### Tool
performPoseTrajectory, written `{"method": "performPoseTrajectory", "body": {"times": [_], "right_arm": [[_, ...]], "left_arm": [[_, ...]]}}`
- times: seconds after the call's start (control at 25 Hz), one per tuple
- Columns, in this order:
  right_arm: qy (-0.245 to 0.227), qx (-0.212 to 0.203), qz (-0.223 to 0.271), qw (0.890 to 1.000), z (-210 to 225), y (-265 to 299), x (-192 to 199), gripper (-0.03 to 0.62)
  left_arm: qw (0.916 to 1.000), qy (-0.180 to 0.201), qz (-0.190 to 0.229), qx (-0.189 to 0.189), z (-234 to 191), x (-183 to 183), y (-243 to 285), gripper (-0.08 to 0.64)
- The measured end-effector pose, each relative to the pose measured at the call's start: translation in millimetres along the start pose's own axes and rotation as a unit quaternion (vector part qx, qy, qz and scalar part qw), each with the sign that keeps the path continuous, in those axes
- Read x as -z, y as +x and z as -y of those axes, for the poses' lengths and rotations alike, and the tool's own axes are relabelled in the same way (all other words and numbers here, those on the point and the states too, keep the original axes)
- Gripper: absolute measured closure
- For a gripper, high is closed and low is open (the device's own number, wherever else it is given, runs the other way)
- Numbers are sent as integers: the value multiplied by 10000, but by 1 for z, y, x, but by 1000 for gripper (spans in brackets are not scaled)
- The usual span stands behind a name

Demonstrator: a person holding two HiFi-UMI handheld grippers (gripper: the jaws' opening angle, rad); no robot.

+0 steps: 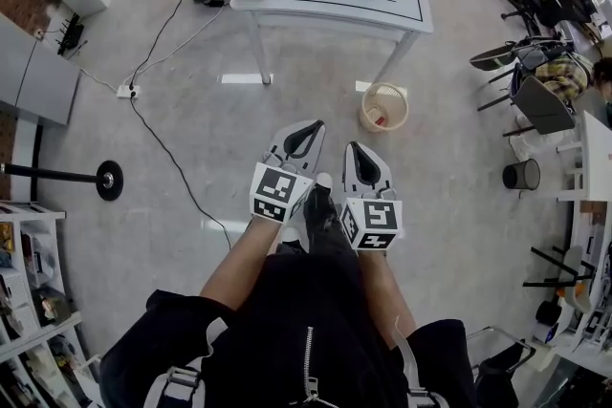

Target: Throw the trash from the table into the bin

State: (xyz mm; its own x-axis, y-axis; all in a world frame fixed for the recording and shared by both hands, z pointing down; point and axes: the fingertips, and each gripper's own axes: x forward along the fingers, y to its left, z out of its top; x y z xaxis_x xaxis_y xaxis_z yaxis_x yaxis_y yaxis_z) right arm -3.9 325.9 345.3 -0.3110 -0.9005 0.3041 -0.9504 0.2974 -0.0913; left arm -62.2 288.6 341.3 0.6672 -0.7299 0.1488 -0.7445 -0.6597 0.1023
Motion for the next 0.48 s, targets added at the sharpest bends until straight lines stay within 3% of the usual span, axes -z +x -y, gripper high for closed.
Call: {"method": "performPoseTrajectory", "body": {"times": [0.48], "right_arm": [[52, -224, -55, 9997, 72, 99, -42, 584]], "left_arm": [[9998, -4, -147, -115, -48, -25, 111, 554]]}}
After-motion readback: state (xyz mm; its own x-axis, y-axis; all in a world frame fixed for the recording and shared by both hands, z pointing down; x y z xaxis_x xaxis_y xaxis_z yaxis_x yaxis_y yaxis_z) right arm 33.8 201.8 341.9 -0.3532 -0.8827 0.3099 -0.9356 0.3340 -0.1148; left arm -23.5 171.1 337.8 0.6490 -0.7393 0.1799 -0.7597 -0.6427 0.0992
